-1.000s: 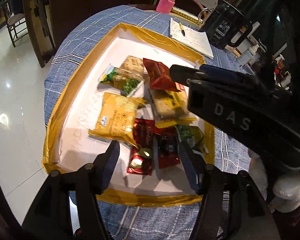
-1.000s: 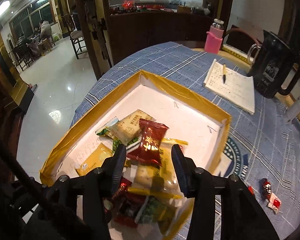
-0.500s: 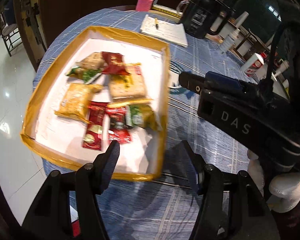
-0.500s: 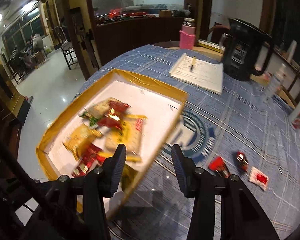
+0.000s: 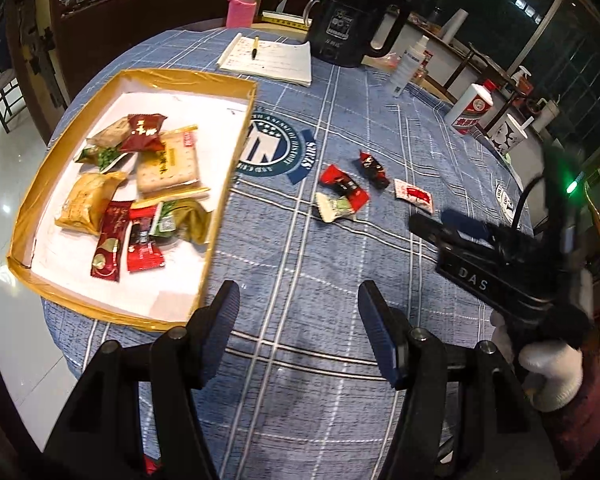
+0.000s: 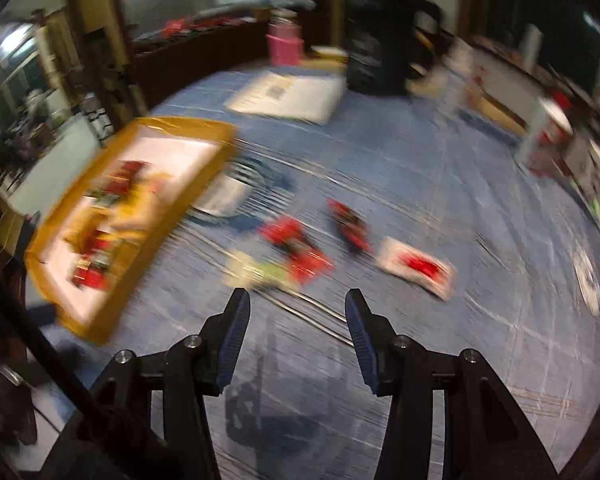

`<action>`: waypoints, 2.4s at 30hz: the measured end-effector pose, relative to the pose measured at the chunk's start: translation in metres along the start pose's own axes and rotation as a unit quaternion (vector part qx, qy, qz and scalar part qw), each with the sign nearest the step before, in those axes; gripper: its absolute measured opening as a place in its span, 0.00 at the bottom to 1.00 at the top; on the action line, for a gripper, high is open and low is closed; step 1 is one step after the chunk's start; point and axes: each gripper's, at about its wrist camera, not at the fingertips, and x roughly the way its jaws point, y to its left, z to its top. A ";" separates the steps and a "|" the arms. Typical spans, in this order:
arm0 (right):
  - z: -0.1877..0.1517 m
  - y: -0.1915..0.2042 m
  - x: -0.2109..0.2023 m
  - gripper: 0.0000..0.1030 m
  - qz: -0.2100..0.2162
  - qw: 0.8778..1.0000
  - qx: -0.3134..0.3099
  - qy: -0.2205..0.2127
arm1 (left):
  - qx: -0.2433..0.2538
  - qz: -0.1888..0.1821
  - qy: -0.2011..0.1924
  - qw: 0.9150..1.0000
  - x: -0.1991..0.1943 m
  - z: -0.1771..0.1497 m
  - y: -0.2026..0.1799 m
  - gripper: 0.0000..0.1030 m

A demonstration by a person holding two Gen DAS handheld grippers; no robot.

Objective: Organize snacks
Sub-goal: 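Move both tools back toward the remaining candies on the tablecloth, then grasp the green-white candy with the left tool while the right tool grasps the red-white packet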

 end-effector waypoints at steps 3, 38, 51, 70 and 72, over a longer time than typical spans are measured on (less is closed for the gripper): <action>-0.013 -0.047 0.006 0.48 -0.031 0.999 0.032 0.017 | 0.001 -0.004 0.007 1.000 0.007 0.000 -0.008 0.61; 0.031 -0.090 0.092 0.49 0.073 0.992 -0.025 0.101 | 0.203 -0.034 0.088 0.975 0.158 0.071 -0.064 0.60; 0.036 -0.070 0.101 0.27 -0.006 0.996 -0.016 0.089 | 0.182 -0.002 0.075 0.980 0.147 0.060 -0.060 0.19; -0.001 -0.052 0.021 0.25 0.041 0.998 0.026 0.045 | 0.095 -0.013 -0.006 0.995 0.048 0.032 -0.028 0.19; 0.000 -0.039 0.016 0.26 0.049 0.998 0.019 0.041 | 0.087 0.002 -0.013 0.996 0.038 0.028 -0.019 0.19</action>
